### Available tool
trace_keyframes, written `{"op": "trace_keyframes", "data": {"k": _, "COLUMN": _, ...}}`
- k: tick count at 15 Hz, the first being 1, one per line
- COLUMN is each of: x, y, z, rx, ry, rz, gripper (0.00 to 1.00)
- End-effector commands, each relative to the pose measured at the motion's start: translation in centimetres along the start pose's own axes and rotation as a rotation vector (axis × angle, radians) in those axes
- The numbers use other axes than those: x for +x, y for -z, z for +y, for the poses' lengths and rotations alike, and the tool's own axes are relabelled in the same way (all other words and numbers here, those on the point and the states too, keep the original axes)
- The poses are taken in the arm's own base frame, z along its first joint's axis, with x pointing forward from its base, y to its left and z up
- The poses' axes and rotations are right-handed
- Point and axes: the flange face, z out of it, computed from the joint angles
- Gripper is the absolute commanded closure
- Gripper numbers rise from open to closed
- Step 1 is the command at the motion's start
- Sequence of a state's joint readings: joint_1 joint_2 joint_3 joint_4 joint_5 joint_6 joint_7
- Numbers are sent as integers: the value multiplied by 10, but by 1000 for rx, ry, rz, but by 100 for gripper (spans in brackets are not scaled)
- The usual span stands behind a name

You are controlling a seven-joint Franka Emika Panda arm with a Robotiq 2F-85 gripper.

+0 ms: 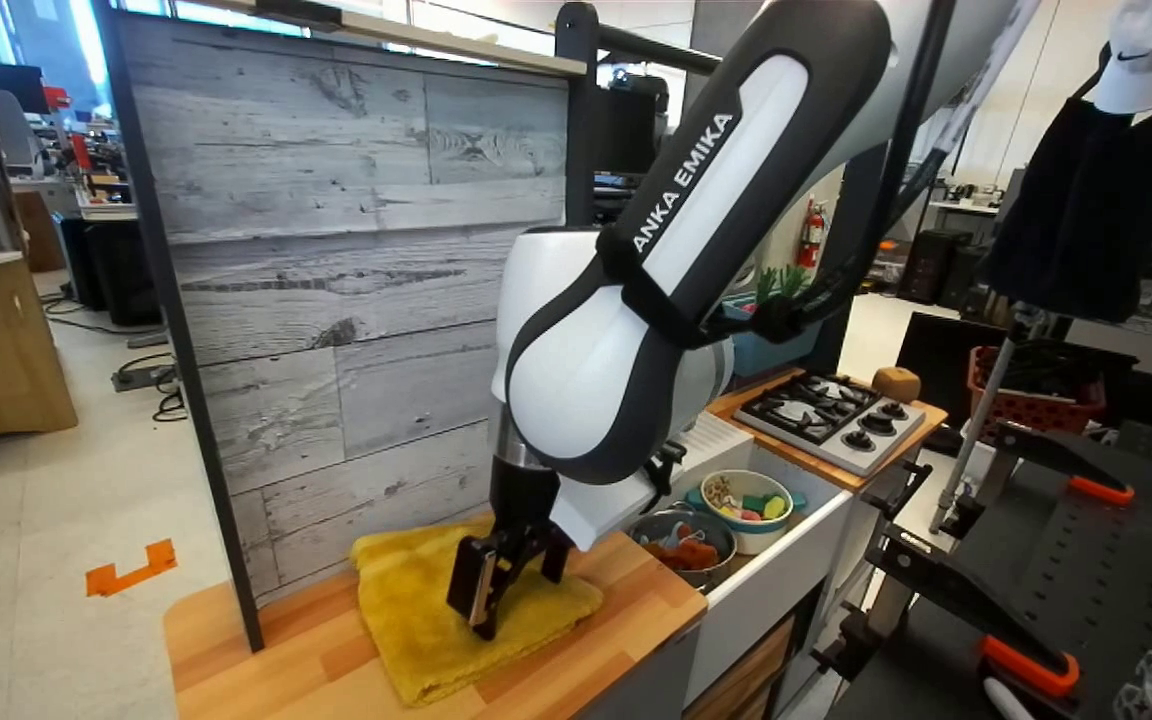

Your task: Pick up the plush toys from the counter and stove and put them in the pots, then wipe the counter with the towel

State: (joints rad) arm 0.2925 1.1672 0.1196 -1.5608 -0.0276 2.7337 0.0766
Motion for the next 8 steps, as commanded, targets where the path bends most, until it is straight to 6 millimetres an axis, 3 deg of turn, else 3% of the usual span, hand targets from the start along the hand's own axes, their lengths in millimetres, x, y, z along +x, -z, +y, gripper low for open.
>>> {"op": "trace_keyframes", "data": {"k": 1, "x": -2, "y": -30, "z": -19, "rx": 17, "ry": 42, "rz": -68, "gripper": 0}}
{"op": "trace_keyframes", "data": {"k": 4, "x": -9, "y": -51, "z": -45, "rx": 26, "ry": 115, "rz": -91, "gripper": 0}}
{"op": "trace_keyframes", "data": {"k": 8, "x": -10, "y": -49, "z": -95, "rx": 70, "ry": 198, "rz": -73, "gripper": 0}}
